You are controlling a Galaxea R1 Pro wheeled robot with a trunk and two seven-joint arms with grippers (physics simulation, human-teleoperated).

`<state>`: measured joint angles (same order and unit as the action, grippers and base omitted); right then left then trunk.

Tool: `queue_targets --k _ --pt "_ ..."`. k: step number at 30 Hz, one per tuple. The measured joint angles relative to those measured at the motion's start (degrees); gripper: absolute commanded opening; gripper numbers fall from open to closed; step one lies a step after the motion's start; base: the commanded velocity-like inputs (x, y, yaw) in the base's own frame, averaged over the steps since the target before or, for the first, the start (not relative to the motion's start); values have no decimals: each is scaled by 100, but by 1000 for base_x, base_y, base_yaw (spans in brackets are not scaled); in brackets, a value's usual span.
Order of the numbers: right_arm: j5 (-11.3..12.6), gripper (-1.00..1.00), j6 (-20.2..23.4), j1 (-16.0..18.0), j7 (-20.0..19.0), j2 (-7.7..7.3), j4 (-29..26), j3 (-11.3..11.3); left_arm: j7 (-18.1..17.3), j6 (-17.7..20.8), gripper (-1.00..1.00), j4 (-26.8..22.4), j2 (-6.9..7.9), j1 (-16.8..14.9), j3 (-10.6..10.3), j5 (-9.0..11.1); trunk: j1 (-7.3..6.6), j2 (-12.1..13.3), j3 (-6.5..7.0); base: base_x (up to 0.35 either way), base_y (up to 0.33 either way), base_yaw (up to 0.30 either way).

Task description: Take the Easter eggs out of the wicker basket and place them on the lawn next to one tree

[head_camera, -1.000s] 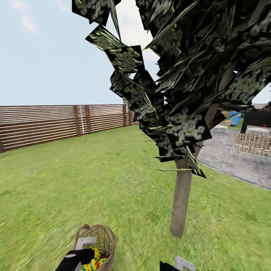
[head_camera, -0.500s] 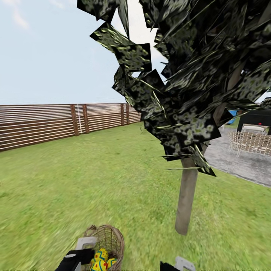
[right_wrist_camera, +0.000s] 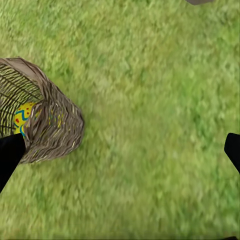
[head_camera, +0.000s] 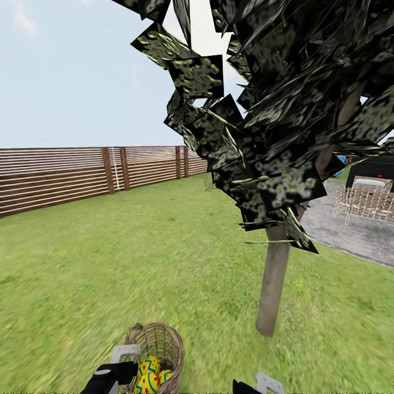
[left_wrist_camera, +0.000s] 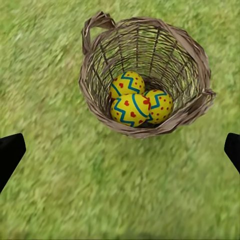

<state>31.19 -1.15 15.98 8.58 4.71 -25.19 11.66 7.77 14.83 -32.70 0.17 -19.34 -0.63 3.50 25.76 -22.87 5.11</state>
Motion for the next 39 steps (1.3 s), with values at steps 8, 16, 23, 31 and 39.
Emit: queue_targets --k 8,16,23,31,39 --pt "-3 100 3 0 -4 -2 0 4 2 0 100 1 7 0 3 0 -1 -1 -73 43 37 0" --pt "-8 100 -1 -2 -6 -10 0 2 6 1 100 1 8 0 7 0 -2 -1 -135 190 181 0" --pt "-21 100 -20 -16 -3 -23 -1 5 7 0 100 1 7 0 0 0 -1 -1 -145 99 120 0" --pt "-16 100 -34 -18 -5 -15 -6 8 10 0 100 2 7 -1 1 -8 -1 -1 -142 30 96 -45" --pt "-14 100 -36 -18 -6 -13 -6 7 11 1 100 1 7 -1 2 -10 -2 -1 -125 110 249 -174"
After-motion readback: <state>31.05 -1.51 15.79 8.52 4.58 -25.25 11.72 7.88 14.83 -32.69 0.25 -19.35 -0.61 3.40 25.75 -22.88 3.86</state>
